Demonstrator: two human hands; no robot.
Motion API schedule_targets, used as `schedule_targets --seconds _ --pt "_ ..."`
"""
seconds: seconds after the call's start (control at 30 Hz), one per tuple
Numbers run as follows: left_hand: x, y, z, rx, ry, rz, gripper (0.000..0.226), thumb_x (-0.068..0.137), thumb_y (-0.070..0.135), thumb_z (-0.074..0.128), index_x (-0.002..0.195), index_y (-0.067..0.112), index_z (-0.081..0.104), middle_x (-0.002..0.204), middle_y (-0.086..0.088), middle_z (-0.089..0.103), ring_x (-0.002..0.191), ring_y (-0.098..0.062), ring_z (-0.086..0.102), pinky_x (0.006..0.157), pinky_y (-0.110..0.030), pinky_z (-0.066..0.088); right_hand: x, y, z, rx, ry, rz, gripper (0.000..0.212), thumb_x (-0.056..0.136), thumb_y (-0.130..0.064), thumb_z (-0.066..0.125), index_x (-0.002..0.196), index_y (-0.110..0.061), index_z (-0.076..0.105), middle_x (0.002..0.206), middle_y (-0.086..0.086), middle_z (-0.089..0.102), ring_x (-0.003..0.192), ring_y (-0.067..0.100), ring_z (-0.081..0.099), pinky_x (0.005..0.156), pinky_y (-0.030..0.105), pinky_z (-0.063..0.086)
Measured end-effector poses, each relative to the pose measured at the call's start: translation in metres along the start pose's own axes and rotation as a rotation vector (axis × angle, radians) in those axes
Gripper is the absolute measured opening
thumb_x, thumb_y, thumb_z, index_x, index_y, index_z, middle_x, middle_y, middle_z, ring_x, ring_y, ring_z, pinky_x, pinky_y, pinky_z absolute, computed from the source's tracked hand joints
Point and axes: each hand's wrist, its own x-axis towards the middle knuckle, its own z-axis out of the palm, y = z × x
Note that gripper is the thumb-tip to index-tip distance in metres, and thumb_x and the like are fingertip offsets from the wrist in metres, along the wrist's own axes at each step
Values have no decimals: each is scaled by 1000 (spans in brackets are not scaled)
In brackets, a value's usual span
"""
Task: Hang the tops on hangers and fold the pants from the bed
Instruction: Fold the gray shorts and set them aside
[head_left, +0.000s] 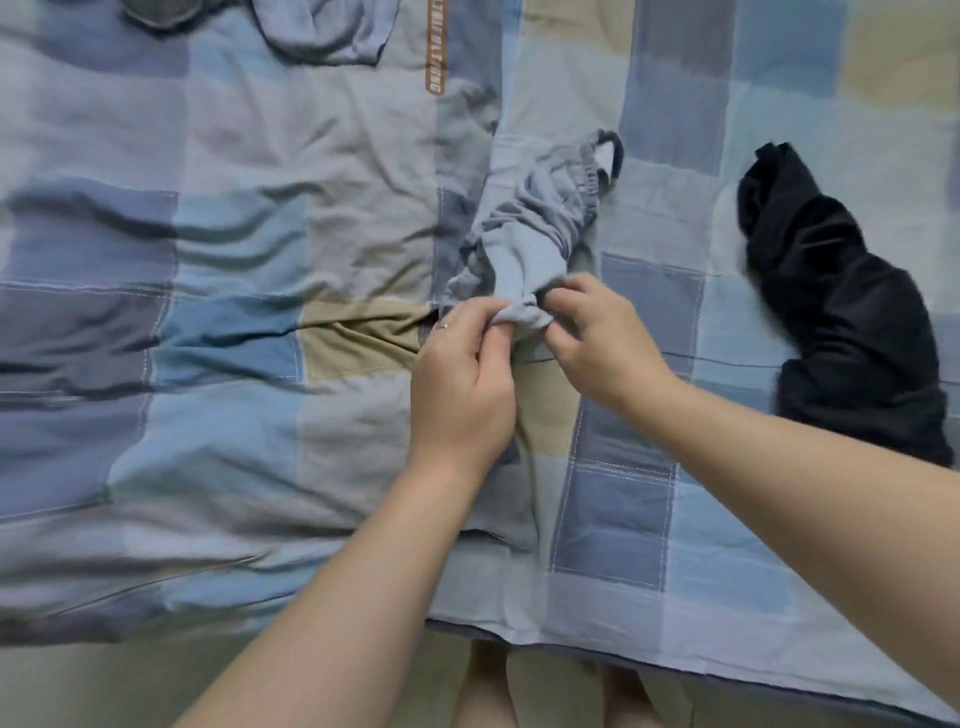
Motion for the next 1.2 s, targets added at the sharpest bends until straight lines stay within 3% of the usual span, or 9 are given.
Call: schedule_targets --seconds 0.2,0.37,0.53,0.63,0.73,0.87,0.97,1.07,1.2 --pt "-54 98 -40 -82 179 -24 20 99 9 48 102 16 66 93 9 67 91 -7 63 81 -26 49 -97 -74 -91 180 97 -27 25 95 -4 56 109 -14 75 107 1 73 102 25 65 92 39 48" --pt "-92 195 -58 -89 168 3 23 98 5 48 101 17 67 91 12 67 85 2 60 76 -16 46 -182 -126 -186 299 141 -22 19 101 -16 57 91 -23 72 68 -10 55 65 6 47 62 26 36" --pt "-119 297 -64 -119 84 94 19 97 15 53 92 27 66 79 16 65 69 0 56 64 -19 41 -245 -167 -282 354 268 -70 33 99 -27 52 78 -3 57 69 19 43 65 27 37 60 36 30" --pt "-133 351 -66 -168 67 204 23 95 15 55 90 35 66 78 22 66 71 3 59 66 -13 42 -280 -182 -334 381 312 -111 31 99 -26 51 75 -7 56 65 9 42 62 15 38 59 26 31" --pt "-141 393 -60 -226 48 268 26 95 10 54 91 33 66 80 20 67 74 -3 61 69 -19 47 -305 -192 -375 365 283 -164 31 102 -23 50 74 -11 54 62 -11 41 60 5 37 56 18 31" --pt "-144 436 -48 -255 56 316 27 95 7 53 88 29 66 83 11 66 77 -6 59 76 -26 48 -328 -196 -420 367 228 -199 25 101 -30 58 78 -20 62 64 0 51 59 16 43 55 30 35" --pt "-148 467 -38 -232 85 377 19 93 14 54 85 28 64 98 -3 62 87 -10 60 81 -20 46 -347 -188 -449 394 14 -161 17 80 -44 80 89 -33 70 67 17 64 55 23 48 51 32 38" --pt "-158 484 -25 -229 35 386 14 94 11 50 86 16 61 87 -7 60 78 -4 54 72 -13 41 -360 -160 -455 188 -132 -103 20 72 -44 73 69 -25 67 59 -3 63 53 10 55 50 28 43" --pt "-166 485 -7 -212 84 336 14 99 6 46 92 3 58 74 7 51 63 5 44 63 -11 36 -357 -99 -434 50 -9 31 18 80 -32 69 68 -22 60 53 -12 53 51 3 48 48 19 36"
